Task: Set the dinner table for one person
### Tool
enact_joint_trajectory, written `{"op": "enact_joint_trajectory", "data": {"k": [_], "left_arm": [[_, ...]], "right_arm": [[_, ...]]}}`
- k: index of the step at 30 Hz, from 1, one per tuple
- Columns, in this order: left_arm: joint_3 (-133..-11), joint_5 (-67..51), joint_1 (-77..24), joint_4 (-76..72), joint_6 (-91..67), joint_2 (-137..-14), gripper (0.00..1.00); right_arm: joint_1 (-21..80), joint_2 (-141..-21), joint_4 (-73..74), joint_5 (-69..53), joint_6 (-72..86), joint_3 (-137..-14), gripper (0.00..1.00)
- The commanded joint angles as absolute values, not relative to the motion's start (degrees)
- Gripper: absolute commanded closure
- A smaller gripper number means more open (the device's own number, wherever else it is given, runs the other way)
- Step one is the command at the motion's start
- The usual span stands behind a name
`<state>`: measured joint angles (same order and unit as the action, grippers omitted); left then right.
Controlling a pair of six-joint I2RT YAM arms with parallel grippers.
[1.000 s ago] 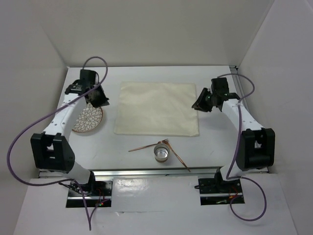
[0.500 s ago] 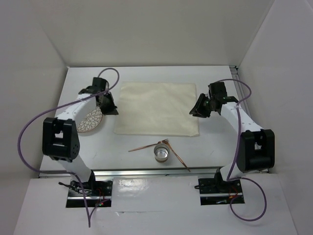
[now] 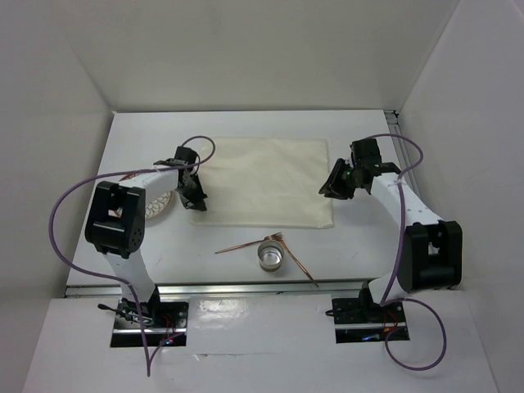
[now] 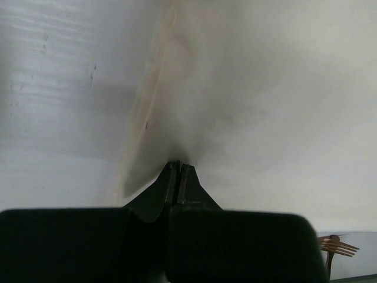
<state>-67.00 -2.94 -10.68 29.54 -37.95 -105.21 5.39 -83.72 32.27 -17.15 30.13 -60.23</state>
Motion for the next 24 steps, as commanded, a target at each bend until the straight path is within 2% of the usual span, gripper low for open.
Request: {"op": "enact_joint_trajectory", "data": {"k": [1, 6, 11, 12, 15, 16, 19, 24], "left_arm": [[-62.15, -0.17, -11.42, 32.16, -39.20, -103.89, 1.00], [-62.83, 1.23, -11.95, 34.18, -39.73, -100.02, 1.00], [-72.65, 3.60, -11.95, 39.01, -37.97, -98.88, 0.98], [-74.51, 4.30, -11.95, 40.15, -37.97, -98.88, 0.88], [-80.32, 5.80, -11.95, 42.80, -36.83, -95.82, 0.74], [-81.03, 6.32, -11.95, 43.41, -36.83, -94.93, 0.58], [-80.17, 7.03, -8.37, 43.41, -39.09, -91.95, 0.25], [-67.17, -3.41, 8.74, 39.65, -41.57, -82.64, 0.17]], "right_arm": [[5.89, -81.04, 33.66, -16.52, 29.97, -60.82, 0.65], [5.89, -81.04, 34.19, -15.91, 29.97, -61.35, 0.65], [5.89, -81.04, 34.19, -15.91, 29.97, -62.49, 0.64], [5.89, -80.43, 34.71, -15.91, 29.97, -63.10, 0.64], [5.89, -79.89, 35.33, -15.30, 29.97, -63.63, 0.60], [5.89, -79.37, 35.33, -15.29, 29.97, -63.63, 0.57], [5.89, -79.37, 35.33, -14.77, 29.44, -63.63, 0.48], [5.89, -78.23, 34.81, -15.29, 28.31, -62.14, 0.38]]}}
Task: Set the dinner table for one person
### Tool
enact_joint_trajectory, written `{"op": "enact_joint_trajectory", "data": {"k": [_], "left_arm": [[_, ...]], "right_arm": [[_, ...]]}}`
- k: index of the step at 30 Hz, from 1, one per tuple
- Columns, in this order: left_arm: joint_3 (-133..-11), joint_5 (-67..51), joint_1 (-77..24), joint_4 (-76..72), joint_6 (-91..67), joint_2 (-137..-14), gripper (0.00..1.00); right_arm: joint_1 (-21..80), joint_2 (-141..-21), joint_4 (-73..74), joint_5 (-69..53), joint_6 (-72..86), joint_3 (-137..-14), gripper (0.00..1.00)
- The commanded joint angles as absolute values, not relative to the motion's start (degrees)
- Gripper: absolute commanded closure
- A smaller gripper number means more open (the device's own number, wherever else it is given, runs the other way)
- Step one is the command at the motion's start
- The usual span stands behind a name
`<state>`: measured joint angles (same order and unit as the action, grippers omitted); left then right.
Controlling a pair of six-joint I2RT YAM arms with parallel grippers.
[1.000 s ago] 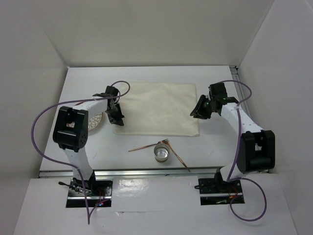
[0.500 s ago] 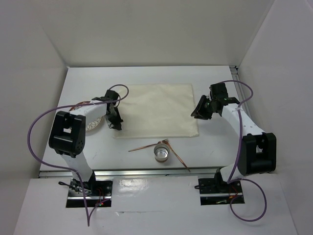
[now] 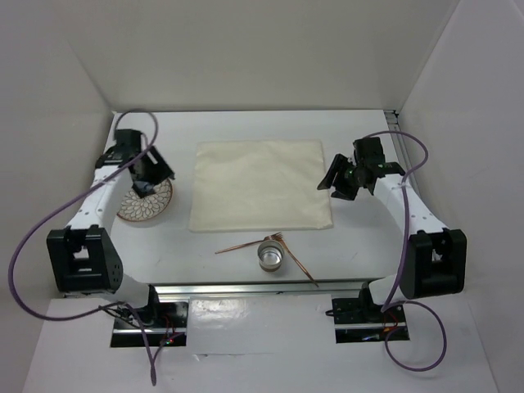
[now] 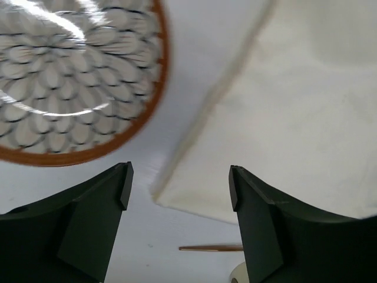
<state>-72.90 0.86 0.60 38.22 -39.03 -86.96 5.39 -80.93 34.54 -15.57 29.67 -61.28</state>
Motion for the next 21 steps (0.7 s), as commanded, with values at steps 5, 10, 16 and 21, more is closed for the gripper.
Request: {"op": "enact_joint_trajectory", "data": {"k": [5, 10, 16, 21], "left_arm": [[-58.55, -2.83, 15.99, 39.64, -44.37, -73.76, 0.01], [-56.07, -3.87, 22.67, 36.75, -45.70, -74.87, 0.00], [-57.91, -1.49, 25.14, 36.12, -45.70, -84.80, 0.07], [-55.37, -2.64, 25.14, 32.34, -45.70, -87.88, 0.07]], "right_arm": [[5.89, -78.22, 34.28, -15.29, 27.77, -59.77, 0.30], [5.89, -79.28, 33.75, -16.44, 27.25, -59.77, 0.29], [5.89, -79.28, 33.22, -17.75, 26.72, -59.77, 0.29], [5.89, -78.75, 33.22, -17.75, 26.72, -59.24, 0.28]]}}
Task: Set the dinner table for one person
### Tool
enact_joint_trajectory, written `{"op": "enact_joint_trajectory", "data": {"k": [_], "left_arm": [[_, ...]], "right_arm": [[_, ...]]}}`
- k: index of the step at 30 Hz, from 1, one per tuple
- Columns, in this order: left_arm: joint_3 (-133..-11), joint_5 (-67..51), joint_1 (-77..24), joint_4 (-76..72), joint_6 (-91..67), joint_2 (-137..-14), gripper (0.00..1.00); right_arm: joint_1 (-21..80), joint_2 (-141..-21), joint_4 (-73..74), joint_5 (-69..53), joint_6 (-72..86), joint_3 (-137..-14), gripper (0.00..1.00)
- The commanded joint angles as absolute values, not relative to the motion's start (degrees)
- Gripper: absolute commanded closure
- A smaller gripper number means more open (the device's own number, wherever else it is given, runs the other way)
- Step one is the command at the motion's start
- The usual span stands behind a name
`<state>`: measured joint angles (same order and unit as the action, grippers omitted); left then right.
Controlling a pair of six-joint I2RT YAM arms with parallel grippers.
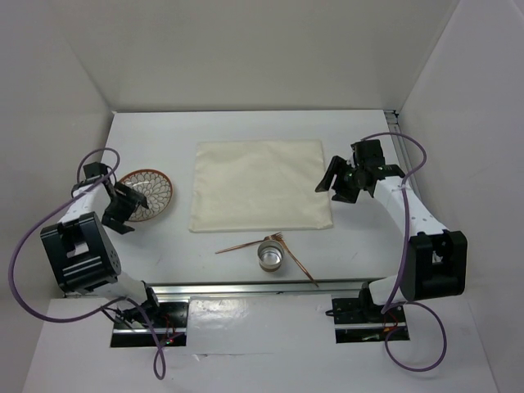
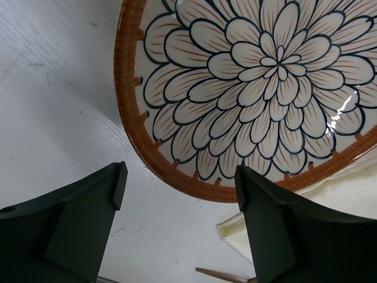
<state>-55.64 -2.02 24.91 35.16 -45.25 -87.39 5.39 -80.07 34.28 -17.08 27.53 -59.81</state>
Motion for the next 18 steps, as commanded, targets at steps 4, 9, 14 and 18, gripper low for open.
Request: {"op": "enact_joint_trajectory", "data": {"k": [4, 9, 14, 18], "left_arm": [[-54.85, -3.33, 25.66, 29.36, -46.85, -91.49, 0.15], [-54.84, -5.97, 25.66, 26.54, -48.77, -96.15, 0.48], [-57.21, -7.38, 25.66, 26.71, -48.78, -95.63, 1.00], [-60.90, -12.90, 24.88, 26.72, -46.59, -90.80, 1.00]], "right_arm": [[5.89, -78.75, 33.22, -17.75, 26.72, -59.24, 0.28], [5.89, -78.75, 33.74, -17.75, 27.25, -59.85, 0.28], [5.89, -79.28, 35.15, -17.05, 27.25, -61.08, 0.28], [5.89, -78.66, 35.68, -16.53, 27.25, -61.61, 0.28]]}}
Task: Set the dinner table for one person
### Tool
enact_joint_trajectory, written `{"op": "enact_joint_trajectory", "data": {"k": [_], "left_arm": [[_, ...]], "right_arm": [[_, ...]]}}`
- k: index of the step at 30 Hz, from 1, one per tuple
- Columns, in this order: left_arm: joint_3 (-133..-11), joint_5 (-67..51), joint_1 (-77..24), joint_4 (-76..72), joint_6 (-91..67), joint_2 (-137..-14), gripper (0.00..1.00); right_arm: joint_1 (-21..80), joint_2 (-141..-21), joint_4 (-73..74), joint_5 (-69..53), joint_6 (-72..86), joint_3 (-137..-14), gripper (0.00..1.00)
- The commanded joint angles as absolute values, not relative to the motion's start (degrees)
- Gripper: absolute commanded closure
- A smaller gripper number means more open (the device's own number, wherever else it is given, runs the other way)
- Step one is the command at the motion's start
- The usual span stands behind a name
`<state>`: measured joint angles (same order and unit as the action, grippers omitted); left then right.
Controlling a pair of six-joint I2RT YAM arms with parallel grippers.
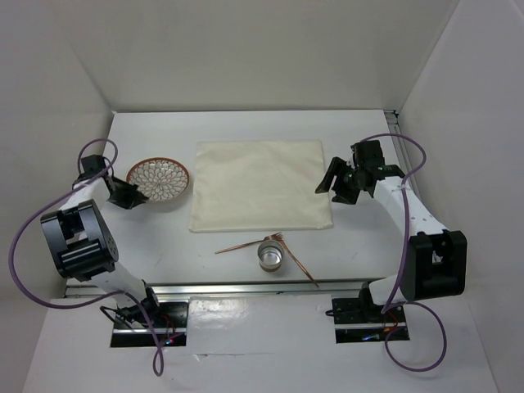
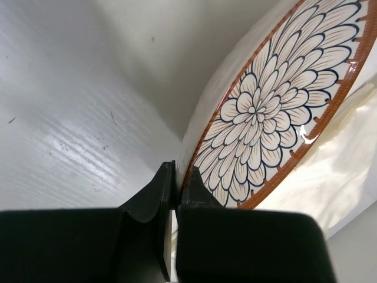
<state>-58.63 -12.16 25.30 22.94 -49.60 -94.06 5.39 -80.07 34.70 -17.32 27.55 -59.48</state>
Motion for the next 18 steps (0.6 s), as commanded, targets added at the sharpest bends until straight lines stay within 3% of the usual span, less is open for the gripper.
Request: {"op": "enact_joint_trajectory", "data": {"k": [1, 12, 18], "left_arm": [[-61.95, -15.10, 23.83, 25.76, -45.28, -89.83, 1.00], [-81.53, -23.73, 10.56, 29.69, -37.27, -83.85, 1.00], [-87.62, -25.58, -2.97, 29.36, -36.04, -92.27, 1.00]], "right_arm": [[5.89, -78.14, 35.68, -16.52, 27.25, -61.61, 0.28], [5.89, -78.13, 35.16, -18.19, 27.77, -61.08, 0.28], [5.89, -77.61, 35.16, -18.19, 27.77, -61.08, 0.28]]}}
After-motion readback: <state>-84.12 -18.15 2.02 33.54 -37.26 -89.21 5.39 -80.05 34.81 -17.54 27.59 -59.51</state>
